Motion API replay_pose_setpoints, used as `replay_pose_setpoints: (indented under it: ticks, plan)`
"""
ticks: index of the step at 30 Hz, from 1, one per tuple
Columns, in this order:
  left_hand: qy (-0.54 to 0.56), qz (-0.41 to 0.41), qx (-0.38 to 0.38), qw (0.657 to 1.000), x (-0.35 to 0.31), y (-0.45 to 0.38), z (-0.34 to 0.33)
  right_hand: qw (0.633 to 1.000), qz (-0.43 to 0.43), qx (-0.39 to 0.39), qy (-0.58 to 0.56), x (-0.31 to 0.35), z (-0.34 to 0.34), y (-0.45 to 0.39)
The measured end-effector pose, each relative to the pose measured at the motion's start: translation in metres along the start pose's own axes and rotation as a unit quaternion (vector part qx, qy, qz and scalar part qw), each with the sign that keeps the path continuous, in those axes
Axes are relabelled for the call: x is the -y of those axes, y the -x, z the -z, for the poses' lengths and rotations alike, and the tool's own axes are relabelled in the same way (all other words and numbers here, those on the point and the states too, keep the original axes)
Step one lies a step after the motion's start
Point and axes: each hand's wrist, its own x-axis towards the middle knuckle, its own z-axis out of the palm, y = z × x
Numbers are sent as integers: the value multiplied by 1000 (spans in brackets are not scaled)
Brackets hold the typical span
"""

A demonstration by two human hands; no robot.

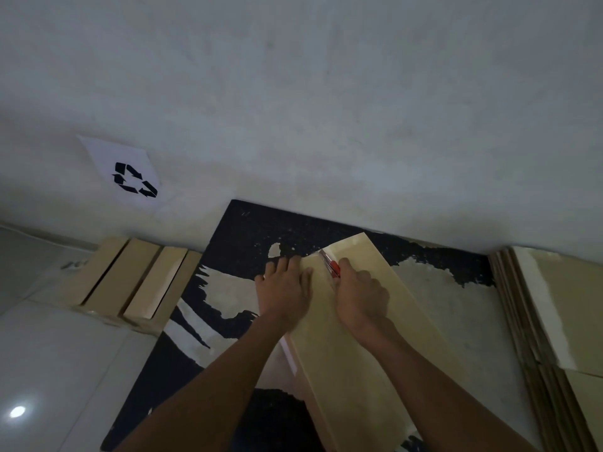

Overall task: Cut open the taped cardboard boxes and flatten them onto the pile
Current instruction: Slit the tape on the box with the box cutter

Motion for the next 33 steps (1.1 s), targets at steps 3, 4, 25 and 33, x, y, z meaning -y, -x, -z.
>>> replay_pose_setpoints:
  ticks: [3, 4, 25, 33]
  plan:
    - [-2, -1, -6, 1000, 2, -1, -2, 1000, -1, -3, 4, 4, -1, 0]
    - [-1, -1, -8, 1000, 2, -1, -3, 1000, 1, -4, 5, 5, -1, 0]
    - [-13, 20, -3, 1000, -3, 0, 0, 992, 76, -12, 104, -5, 11, 32]
    - [-8, 22, -13, 1000, -3, 0, -3, 993, 57, 24, 100, -45, 14, 87]
